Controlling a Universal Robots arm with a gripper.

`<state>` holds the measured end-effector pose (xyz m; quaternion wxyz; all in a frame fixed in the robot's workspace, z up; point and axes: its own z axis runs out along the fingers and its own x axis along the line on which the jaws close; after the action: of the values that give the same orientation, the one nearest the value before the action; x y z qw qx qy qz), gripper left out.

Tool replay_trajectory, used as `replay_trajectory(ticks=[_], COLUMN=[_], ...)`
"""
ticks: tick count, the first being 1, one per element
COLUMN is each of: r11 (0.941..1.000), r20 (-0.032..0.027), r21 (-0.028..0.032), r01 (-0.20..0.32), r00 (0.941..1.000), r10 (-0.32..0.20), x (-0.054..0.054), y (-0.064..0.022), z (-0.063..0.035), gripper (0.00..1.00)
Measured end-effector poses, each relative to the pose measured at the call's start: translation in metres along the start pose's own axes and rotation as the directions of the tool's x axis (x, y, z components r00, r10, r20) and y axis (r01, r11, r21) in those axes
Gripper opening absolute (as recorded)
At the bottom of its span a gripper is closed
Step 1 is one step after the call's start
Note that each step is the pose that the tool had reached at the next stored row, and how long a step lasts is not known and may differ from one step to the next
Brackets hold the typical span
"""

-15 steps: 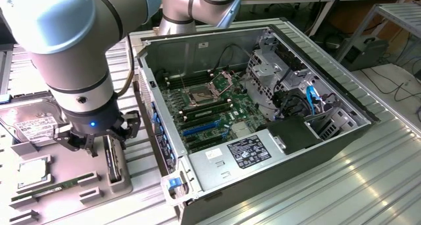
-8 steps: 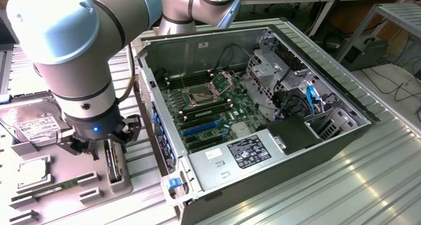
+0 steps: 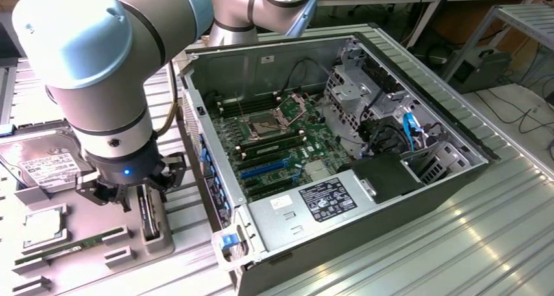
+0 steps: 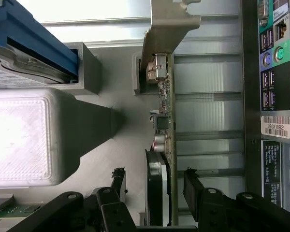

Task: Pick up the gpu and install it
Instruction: 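Pick up the gpu and move the gpu toward the slot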

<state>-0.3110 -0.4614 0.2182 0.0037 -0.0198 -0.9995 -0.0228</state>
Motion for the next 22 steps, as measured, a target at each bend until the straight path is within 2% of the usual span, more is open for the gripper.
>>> replay_trajectory(ticks=[9,10,14,15,20,22], r11=[1.0000,1.0000,1.0000,1.0000,1.0000,1.0000], r20=[0.0000,0.0000,0.0000,0.0000,0.0001,-0.0001], r21=[0.0000,0.0000,0.0001,0.0001,-0.0007,-0.0020], r01=[0.000,0.000,0.000,0.000,0.000,0.000], r00=[1.0000,1.0000,1.0000,1.0000,1.0000,1.0000], r10=[0.000,0.000,0.000,0.000,0.000,0.000], x=[0.0000,0.0000,0.0000,0.0000,0.0000,0.0000], y=[0.0000,0.0000,0.0000,0.0000,-0.0001,-0.0002], z=[0.0000,0.0000,0.0000,0.0000,0.0004,0.0007], gripper=[0.59,0.51,0.50,0.43,0.41,0.29])
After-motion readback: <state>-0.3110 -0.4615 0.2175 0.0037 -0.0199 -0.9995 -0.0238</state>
